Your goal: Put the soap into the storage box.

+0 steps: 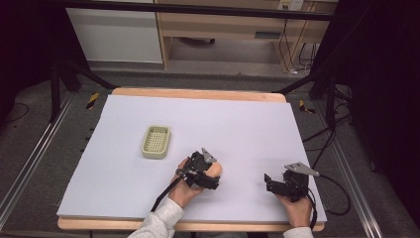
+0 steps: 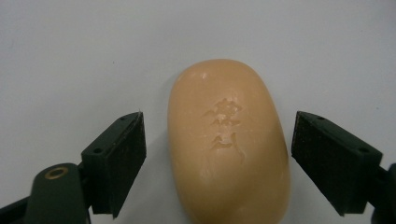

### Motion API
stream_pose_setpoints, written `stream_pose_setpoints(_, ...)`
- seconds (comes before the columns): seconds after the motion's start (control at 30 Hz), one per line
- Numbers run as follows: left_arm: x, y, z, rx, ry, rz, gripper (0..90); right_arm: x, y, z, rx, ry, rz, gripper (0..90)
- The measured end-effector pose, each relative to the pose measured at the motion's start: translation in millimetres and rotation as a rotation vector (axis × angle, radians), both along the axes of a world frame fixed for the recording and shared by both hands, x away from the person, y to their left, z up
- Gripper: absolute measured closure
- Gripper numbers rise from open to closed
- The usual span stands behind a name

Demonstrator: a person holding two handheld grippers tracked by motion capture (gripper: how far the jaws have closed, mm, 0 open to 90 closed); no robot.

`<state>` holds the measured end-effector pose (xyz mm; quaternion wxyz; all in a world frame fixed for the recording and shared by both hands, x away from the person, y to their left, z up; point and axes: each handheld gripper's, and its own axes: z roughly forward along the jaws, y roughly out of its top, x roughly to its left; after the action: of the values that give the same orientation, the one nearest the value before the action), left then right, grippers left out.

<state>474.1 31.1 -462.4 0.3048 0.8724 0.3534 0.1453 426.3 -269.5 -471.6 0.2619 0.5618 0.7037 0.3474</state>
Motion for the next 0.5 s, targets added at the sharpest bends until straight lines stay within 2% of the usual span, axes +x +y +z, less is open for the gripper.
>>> stream_pose_setpoints(0.23,1.9,-1.3,-4.5,0.009,0.016,0.010,21.1,0.1,-0.1,0.0,0.001,0.000,0.000,8.7)
stream_pose_setpoints(0.5,2.3,-1.8,-7.8,-0.013,0.038,0.004,28.0,0.3,-0.5,-0.1,-0.001,0.000,-0.001,8.4)
